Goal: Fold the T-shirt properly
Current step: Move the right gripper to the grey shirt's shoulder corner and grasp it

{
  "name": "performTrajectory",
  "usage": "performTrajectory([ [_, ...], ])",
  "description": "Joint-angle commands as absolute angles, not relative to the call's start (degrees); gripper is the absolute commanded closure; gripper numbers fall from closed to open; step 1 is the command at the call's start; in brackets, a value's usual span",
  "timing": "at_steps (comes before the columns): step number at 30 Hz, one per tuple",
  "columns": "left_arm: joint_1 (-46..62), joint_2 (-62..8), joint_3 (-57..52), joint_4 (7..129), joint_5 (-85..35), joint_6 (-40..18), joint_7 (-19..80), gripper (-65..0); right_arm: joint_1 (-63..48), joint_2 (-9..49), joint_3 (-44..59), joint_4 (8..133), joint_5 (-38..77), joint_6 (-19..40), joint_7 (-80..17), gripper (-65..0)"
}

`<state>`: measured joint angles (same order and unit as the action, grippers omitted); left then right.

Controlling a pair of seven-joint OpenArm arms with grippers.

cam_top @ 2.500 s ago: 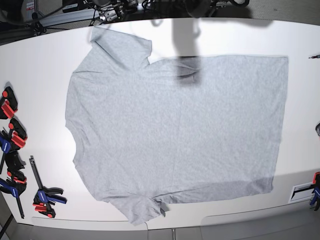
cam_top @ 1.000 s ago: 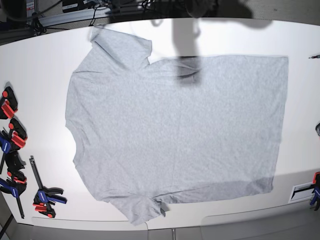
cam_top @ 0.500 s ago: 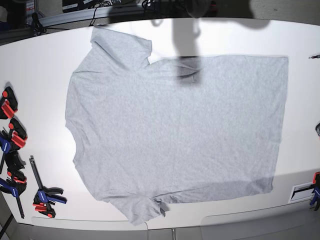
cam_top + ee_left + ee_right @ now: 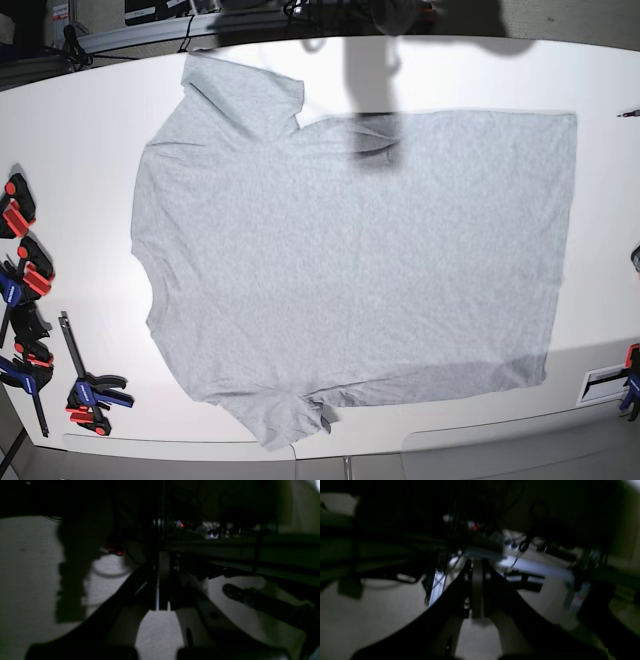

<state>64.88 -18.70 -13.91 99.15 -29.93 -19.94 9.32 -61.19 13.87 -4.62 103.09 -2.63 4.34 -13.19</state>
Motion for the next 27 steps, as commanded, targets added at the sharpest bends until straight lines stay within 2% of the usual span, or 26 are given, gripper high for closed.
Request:
performTrajectory([
  [1, 66.30, -19.07, -15.20, 100.95, -30.96, -20.25, 9.21, 0.0, -62.83, 13.96, -3.77, 106.39, -1.80, 4.32, -11.81, 0.0],
  [8, 67.33, -19.07, -22.48, 105.16, -35.92, -20.99, 12.60, 0.0, -64.58, 13.58, 5.26, 121.67, 13.37, 8.80, -11.99, 0.0],
  [12, 67.26, -19.07, -25.82, 105.47, -40.58, -28.91, 12.58, 0.0, -63.44, 9.91, 14.37, 126.50, 28.14, 15.81, -11.99, 0.0],
  [16, 66.98, -19.07, -26.63, 105.47, -42.11, -35.20, 12.58, 0.0, -59.77, 3.36, 24.10, 126.61, 47.42, 24.86, -14.70, 0.0],
  [20, 66.11, -19.09, -26.63, 105.47, -42.11, -36.97, 12.38, 0.0, -55.90, -2.11, 31.66, 125.49, 64.10, 27.05, -20.69, 0.0],
  [27, 63.48, -19.11, -26.63, 105.47, -42.09, -36.97, 12.40, 0.0, -50.02, -3.20, 37.06, 113.36, 67.96, 27.05, -21.34, 0.0],
])
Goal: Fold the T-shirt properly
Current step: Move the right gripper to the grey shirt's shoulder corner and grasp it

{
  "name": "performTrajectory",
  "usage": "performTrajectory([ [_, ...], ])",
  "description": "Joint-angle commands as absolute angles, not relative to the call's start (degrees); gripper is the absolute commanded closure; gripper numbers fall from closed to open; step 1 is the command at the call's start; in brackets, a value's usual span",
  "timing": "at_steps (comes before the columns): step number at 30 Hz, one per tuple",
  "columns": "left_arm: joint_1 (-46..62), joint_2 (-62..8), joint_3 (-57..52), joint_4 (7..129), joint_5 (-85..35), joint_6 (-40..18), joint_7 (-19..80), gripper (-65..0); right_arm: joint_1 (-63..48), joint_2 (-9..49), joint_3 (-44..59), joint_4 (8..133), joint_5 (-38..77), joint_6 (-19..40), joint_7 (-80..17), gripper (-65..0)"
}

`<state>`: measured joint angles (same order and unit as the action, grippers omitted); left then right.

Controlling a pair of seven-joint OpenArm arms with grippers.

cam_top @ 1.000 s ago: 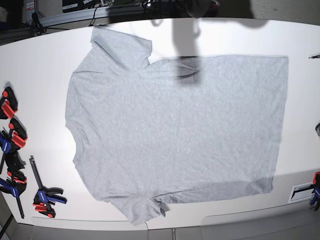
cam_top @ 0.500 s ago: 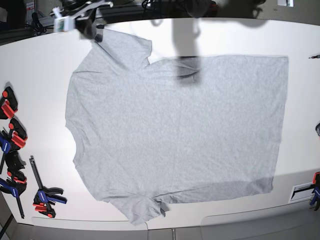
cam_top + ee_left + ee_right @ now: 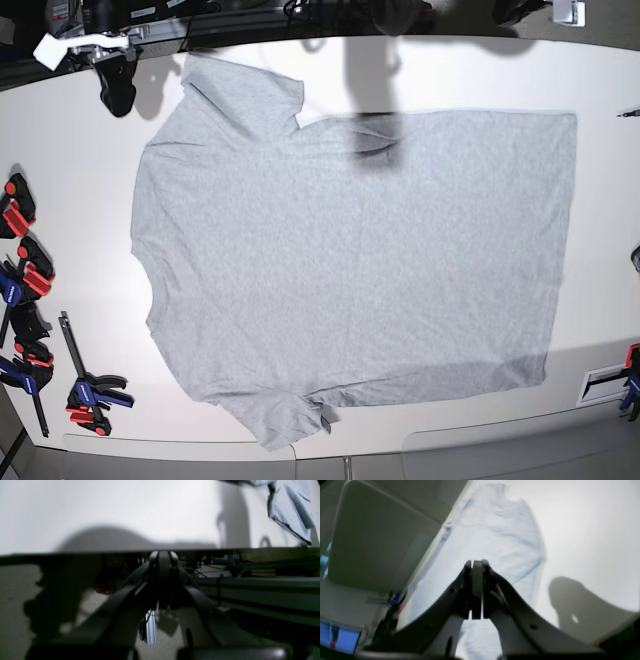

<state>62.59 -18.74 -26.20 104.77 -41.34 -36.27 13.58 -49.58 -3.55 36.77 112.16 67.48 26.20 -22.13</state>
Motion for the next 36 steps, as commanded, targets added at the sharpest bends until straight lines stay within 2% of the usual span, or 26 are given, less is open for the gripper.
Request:
performTrajectory([
  [1, 63.13, -19.14, -26.63, 105.47, -42.09, -36.97, 12.40, 0.0, -48.73, -3.14, 37.19, 110.43, 67.99, 27.05, -21.26, 0.0],
  [5, 62.26, -19.46, -26.63, 105.47, -42.06, -36.97, 12.38, 0.0, -44.18, -3.03, 37.17, 100.88, 68.18, 27.05, -21.06, 0.0],
  [10, 62.19, -20.03, -26.63, 105.47, -42.06, -36.97, 12.38, 0.0, -41.87, -3.18, 37.17, 99.04, 62.50, 27.03, -21.02, 0.0],
  [11, 62.17, -20.03, -26.63, 105.47, -42.06, -36.95, 12.38, 0.0, -41.65, -3.18, 37.17, 99.04, 60.31, 26.96, -20.97, -4.7],
  [13, 62.19, -20.03, -26.63, 105.47, -42.06, -36.97, 12.38, 0.0, -41.58, -3.18, 37.17, 99.04, 60.03, 26.17, -20.97, -20.0],
  [14, 62.17, -20.03, -26.63, 105.47, -42.06, -36.95, 12.38, 0.0, -41.56, -3.16, 37.17, 99.04, 60.23, 25.17, -20.93, -24.9],
  [15, 62.15, -20.03, -26.63, 105.47, -42.06, -36.95, 12.38, 0.0, -41.58, -3.16, 37.17, 99.04, 60.23, 24.34, -20.56, -27.0],
  [21, 61.58, -20.03, -26.63, 105.47, -41.91, -36.95, 12.38, 0.0, -40.97, -3.18, 37.17, 99.04, 59.86, 24.23, -18.68, -26.9],
  [26, 61.58, -20.01, -26.63, 105.47, -42.06, -36.95, 12.38, 0.0, -37.47, -3.16, 37.15, 98.94, 58.83, 23.94, -25.28, -26.9],
  [30, 61.58, -20.03, -26.63, 105.47, -42.06, -36.95, 12.38, 0.0, -33.56, -3.16, 37.06, 98.85, 55.20, 20.73, -27.68, -26.9],
  [36, 61.58, -20.03, -26.63, 105.47, -42.06, -36.95, 12.38, 0.0, -32.67, -3.09, 37.17, 98.85, 52.84, 17.72, -25.58, -26.9],
])
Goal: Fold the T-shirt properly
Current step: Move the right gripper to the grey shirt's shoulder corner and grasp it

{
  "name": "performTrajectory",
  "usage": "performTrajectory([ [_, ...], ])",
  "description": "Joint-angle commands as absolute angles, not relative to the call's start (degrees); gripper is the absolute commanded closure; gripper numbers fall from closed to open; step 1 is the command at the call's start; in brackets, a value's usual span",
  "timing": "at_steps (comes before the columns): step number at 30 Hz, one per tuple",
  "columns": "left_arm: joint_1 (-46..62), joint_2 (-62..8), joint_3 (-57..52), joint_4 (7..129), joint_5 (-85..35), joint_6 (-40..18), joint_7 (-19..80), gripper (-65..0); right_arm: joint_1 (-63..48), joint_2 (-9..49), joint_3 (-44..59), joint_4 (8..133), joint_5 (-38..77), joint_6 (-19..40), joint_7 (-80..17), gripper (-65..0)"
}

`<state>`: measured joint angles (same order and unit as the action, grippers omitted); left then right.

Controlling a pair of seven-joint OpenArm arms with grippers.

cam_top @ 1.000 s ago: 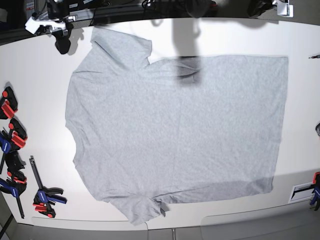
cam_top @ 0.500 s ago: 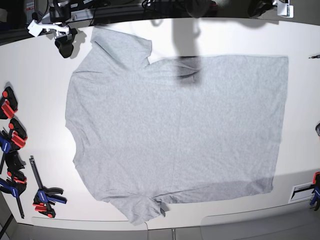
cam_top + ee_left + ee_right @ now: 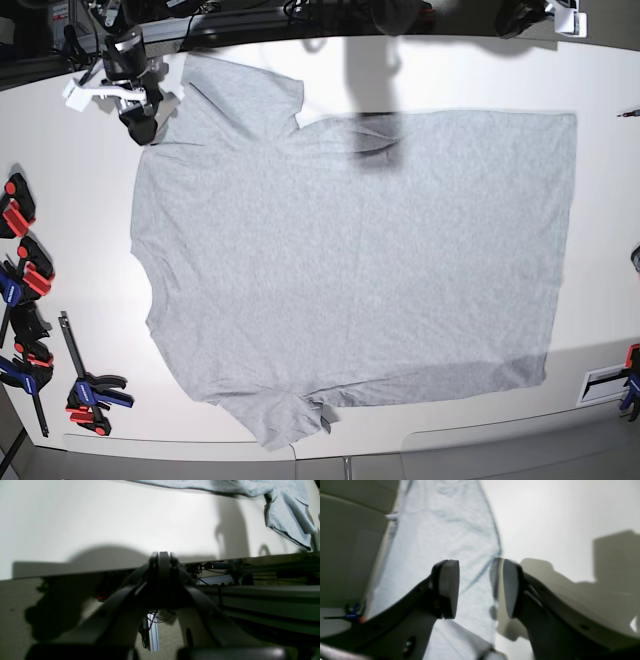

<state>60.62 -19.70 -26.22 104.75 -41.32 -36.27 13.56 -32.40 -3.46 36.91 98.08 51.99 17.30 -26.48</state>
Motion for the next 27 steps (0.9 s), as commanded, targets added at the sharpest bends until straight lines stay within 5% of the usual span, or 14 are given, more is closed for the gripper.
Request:
performTrajectory([
  [1, 61.58, -20.05, -26.63, 105.47, -42.06, -36.95, 12.38, 0.0, -32.47, -2.87, 37.17, 98.85, 51.92, 17.69, -25.17, -26.9],
  [27, 61.58, -20.03, -26.63, 105.47, -42.09, -36.95, 12.38, 0.0, -22.15, 2.85, 37.10, 78.35, 50.06, 22.09, -31.66, -26.9],
])
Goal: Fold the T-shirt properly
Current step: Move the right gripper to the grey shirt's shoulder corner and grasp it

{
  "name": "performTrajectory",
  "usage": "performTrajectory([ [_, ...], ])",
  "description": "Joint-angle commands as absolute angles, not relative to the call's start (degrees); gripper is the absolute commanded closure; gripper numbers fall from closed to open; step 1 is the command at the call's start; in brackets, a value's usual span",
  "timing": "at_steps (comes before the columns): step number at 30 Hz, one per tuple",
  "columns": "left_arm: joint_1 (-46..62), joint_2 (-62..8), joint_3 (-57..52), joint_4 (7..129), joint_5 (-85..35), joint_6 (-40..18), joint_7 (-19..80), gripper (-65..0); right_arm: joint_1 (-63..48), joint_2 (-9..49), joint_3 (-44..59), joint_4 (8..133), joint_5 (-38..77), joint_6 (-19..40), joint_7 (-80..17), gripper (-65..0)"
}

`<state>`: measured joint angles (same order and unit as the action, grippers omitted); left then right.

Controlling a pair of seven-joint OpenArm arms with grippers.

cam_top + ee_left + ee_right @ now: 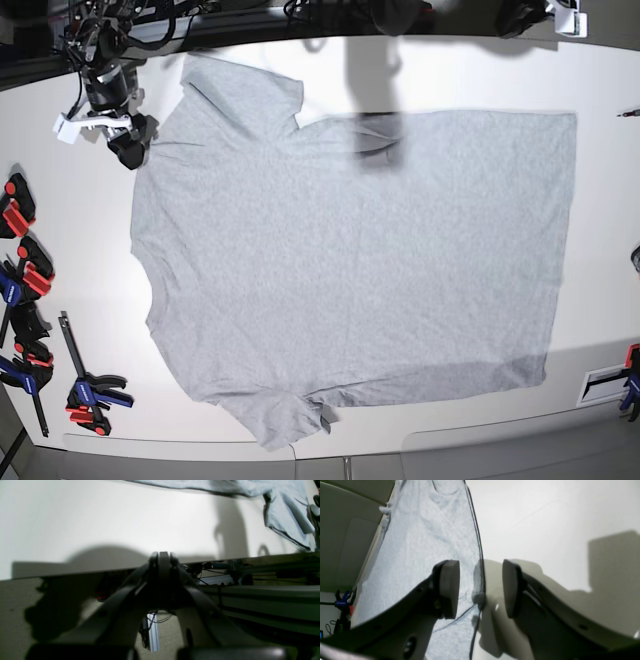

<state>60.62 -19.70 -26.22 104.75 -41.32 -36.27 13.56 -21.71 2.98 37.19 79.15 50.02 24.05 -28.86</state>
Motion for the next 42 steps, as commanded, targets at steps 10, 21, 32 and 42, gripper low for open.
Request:
performTrajectory([
  [10, 61.58, -20.03, -26.63, 105.47, -42.09, -36.95, 12.43, 0.0, -20.95, 2.70, 37.10, 78.52, 46.24, 18.85, -38.00, -26.9],
  [21, 61.58, -20.03, -26.63, 105.47, -42.11, -36.95, 12.43, 0.0, -20.95, 2.70, 37.10, 78.52, 43.42, 16.47, -43.16, -26.9],
  [32, 61.58, -20.03, -26.63, 105.47, -42.13, -36.95, 12.43, 0.0, -20.97, 2.70, 37.10, 85.27, 35.75, 14.35, -44.42, -26.9],
  [42, 61.56, -20.05, -26.63, 105.47, -43.51, -36.95, 12.43, 0.0, -20.95, 2.70, 32.95, 86.63, 36.16, 14.55, -45.30, -26.9],
])
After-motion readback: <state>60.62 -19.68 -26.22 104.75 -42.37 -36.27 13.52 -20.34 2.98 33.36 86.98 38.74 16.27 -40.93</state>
